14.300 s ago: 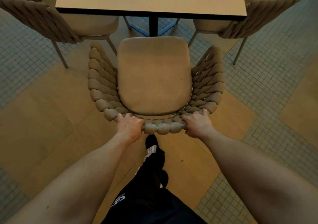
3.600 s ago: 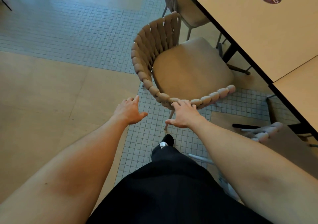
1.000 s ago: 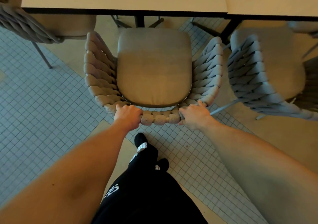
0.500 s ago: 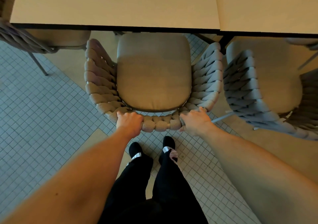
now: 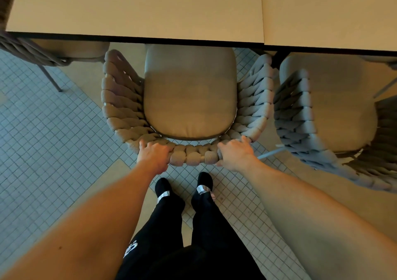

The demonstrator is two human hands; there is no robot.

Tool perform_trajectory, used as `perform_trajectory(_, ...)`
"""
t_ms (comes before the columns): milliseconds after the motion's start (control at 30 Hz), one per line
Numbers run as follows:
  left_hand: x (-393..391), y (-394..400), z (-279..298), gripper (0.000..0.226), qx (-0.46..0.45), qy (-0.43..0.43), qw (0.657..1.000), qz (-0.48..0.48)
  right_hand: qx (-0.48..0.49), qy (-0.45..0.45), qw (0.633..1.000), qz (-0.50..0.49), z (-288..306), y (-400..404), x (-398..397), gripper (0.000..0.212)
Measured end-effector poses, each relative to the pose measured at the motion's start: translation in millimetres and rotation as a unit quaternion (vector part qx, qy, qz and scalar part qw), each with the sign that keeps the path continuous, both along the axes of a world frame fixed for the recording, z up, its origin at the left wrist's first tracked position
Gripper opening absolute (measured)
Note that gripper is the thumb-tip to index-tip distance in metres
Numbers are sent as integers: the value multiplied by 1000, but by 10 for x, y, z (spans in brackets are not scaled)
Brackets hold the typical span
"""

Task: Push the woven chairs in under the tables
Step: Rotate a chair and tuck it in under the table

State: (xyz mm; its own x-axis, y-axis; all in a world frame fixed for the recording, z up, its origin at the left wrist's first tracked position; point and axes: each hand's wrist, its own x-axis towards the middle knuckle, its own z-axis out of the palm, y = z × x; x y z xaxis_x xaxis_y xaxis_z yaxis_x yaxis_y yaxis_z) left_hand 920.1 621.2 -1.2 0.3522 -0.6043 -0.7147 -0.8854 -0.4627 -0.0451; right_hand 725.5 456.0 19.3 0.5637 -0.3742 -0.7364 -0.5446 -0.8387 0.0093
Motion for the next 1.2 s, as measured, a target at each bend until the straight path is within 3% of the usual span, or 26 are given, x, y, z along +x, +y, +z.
perform_trajectory(233, 63, 20, 65, 80, -4, 53, 999, 12, 30, -24, 999, 9, 36, -71, -32, 68)
perform_trajectory(533, 115, 53, 328, 50, -68, 50, 991, 101, 47, -66, 997, -14, 202, -45, 47, 70)
perform_trajectory(900, 179, 325, 645, 57, -110, 49, 971, 205, 67, -65, 996, -9, 467, 53, 266, 77)
perform_trajectory(1200, 257, 701, 877, 64, -140, 34, 945, 295, 70, -84, 990, 89, 704, 179, 837, 86)
